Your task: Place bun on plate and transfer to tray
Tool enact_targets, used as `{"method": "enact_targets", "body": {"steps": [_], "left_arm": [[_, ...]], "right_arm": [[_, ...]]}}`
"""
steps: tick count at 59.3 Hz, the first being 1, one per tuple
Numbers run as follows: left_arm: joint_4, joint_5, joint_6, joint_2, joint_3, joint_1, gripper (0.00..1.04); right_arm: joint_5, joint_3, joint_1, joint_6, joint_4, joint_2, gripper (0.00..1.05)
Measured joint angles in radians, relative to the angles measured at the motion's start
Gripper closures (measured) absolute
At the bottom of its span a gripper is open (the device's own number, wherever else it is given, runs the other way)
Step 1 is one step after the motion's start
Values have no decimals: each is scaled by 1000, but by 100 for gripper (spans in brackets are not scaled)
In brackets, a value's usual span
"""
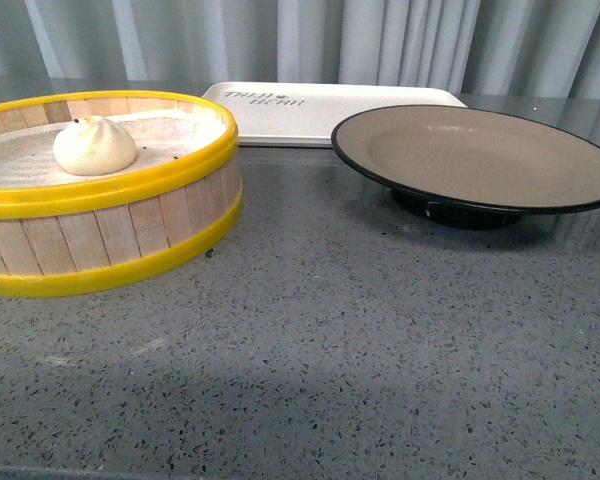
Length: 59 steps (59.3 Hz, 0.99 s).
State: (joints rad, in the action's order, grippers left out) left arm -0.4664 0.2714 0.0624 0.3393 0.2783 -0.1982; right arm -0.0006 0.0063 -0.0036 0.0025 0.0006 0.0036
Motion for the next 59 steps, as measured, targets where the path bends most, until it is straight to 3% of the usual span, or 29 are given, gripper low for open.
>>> {"method": "enact_targets", "body": {"steps": [7,13,26,35,48,59], "left_arm": [[41,53,0,42,97,-78,7],[98,38,2,100,166,-78,7],[311,-154,12,375,353,153,7],[406,-229,-16,651,563,305,7],[363,-323,-69,1019,866,397,7],[322,-346,-88,1118,928,414,7]], "right_arm": [[0,0,0,0,0,0,8],[-1,0,0,0,0,0,8],[-1,0,0,0,0,0,8],[0,0,0,0,0,0,8],[-1,0,0,0,0,0,8],[0,0,0,0,0,0,8]]}}
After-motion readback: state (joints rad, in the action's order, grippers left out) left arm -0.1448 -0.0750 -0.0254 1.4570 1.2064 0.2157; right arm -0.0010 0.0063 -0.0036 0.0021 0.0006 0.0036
